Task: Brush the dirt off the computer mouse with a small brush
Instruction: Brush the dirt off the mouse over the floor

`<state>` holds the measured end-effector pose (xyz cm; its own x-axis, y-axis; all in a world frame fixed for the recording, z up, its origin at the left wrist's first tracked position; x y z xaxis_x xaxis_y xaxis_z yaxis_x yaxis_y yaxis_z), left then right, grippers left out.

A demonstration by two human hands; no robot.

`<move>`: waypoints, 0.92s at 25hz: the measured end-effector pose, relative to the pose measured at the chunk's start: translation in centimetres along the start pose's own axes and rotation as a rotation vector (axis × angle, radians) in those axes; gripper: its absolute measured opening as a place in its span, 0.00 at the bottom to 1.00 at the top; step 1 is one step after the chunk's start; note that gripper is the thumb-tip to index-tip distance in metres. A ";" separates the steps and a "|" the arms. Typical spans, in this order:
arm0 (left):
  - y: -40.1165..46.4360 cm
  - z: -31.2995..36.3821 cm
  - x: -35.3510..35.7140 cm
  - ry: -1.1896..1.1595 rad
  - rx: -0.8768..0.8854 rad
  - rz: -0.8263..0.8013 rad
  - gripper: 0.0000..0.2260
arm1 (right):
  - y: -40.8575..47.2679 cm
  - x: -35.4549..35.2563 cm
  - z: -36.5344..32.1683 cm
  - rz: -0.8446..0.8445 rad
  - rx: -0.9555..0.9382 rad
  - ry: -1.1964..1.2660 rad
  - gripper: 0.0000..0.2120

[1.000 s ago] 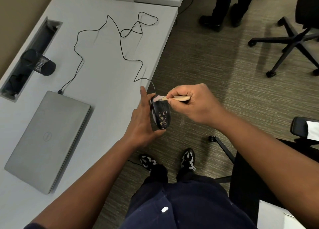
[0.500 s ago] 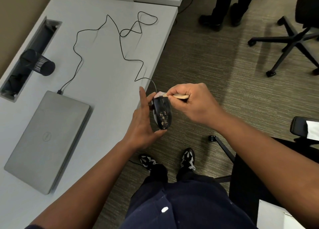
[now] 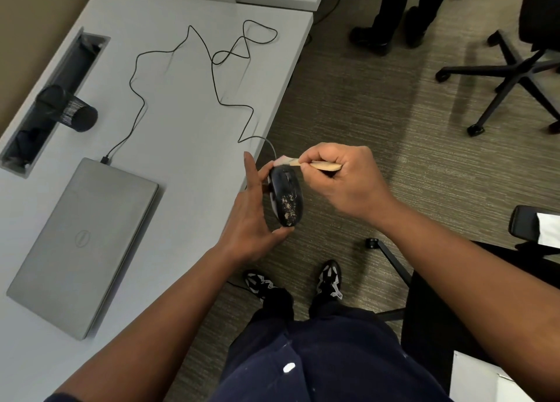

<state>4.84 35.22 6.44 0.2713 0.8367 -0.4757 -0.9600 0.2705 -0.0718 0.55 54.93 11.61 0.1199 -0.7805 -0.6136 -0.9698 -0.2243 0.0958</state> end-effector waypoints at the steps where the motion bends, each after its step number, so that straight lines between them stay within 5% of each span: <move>1: 0.0 -0.1 0.0 -0.010 -0.003 0.000 0.71 | 0.0 0.1 -0.1 -0.020 0.008 0.023 0.05; 23: 0.3 0.3 0.3 -0.092 -0.013 -0.024 0.69 | -1.5 2.0 2.1 0.019 0.223 0.179 0.07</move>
<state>4.66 35.69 6.54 0.2988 0.8706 -0.3908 -0.9538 0.2852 -0.0941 1.79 54.99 8.57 0.1178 -0.8784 -0.4633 -0.9926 -0.0903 -0.0811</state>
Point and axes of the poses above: each hand's wrist, its own y-axis towards the middle knuckle, its own x-axis out of the palm, z = x × y, the point moved 5 cm from there along y, towards the middle knuckle, and after that the axes turned 15 degrees about -y, right-handed, at the moved point
